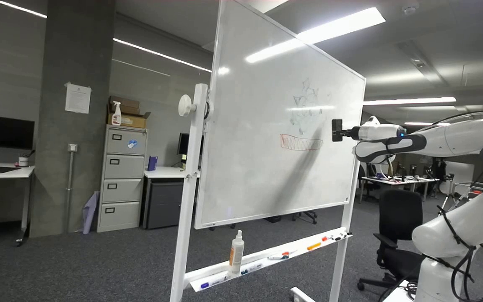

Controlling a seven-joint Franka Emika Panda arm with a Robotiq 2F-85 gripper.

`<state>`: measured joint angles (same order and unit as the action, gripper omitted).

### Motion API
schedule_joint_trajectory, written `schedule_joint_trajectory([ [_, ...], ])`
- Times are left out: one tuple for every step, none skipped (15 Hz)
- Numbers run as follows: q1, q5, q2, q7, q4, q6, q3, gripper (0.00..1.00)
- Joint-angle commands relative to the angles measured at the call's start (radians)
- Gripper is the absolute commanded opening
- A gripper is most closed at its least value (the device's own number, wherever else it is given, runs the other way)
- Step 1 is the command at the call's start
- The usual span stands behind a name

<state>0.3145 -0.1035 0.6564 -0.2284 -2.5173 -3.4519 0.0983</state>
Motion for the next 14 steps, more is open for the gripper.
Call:
schedule_joint_trajectory([
  [0.044,-0.009,-0.039,0.023,0.015,-0.009,0.061,0.30],
  [0.033,-0.003,-0.047,0.024,0.004,-0.009,0.057,0.30],
  [0.026,0.000,-0.055,0.024,-0.001,-0.010,0.054,0.30],
  [0.031,-0.010,-0.064,0.030,0.000,-0.010,0.040,0.30],
  [0.021,-0.001,-0.046,0.015,-0.008,0.000,0.050,0.55],
  [0.024,-0.001,-0.054,0.019,-0.010,0.000,0.047,0.55],
  [0.026,-0.001,-0.060,0.019,-0.010,0.000,0.044,0.55],
  [0.026,-0.001,-0.063,0.019,-0.010,0.000,0.041,0.55],
  [0.026,-0.001,-0.064,0.019,-0.010,0.000,0.039,0.55],
  [0.020,0.002,-0.068,0.019,-0.008,-0.008,0.036,0.30],
  [0.013,0.007,-0.074,0.017,-0.007,-0.009,0.034,0.30],
  [0.014,0.011,-0.080,0.016,-0.002,-0.009,0.037,0.30],
  [0.007,0.013,-0.086,0.018,-0.001,-0.009,0.035,0.30],
  [-0.010,0.015,-0.097,0.024,0.003,-0.009,0.028,0.30],
])
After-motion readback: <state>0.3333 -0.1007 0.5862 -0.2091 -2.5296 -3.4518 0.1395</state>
